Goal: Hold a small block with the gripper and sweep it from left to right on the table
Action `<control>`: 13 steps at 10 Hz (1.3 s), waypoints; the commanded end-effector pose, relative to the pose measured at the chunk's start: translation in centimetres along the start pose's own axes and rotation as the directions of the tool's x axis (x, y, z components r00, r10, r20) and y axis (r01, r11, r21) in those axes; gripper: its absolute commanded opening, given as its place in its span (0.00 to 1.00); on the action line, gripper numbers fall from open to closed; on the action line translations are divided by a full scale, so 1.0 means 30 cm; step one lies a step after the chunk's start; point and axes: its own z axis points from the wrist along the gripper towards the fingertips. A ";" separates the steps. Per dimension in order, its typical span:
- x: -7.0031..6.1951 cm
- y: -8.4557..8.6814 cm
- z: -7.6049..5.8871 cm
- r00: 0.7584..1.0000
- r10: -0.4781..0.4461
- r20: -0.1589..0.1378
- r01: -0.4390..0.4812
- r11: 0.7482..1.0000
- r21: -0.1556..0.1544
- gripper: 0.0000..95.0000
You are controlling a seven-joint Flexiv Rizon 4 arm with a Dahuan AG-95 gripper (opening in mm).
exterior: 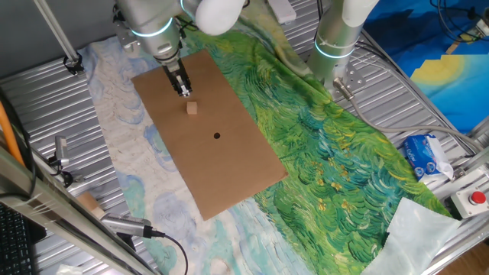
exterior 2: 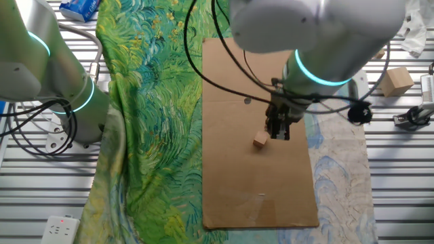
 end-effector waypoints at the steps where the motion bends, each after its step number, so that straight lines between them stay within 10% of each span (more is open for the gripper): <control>1: 0.001 -0.002 0.009 0.998 -0.013 0.068 0.014 1.000 -0.007 0.00; 13: -0.024 0.003 0.131 0.992 0.012 0.124 -0.009 1.000 -0.027 0.00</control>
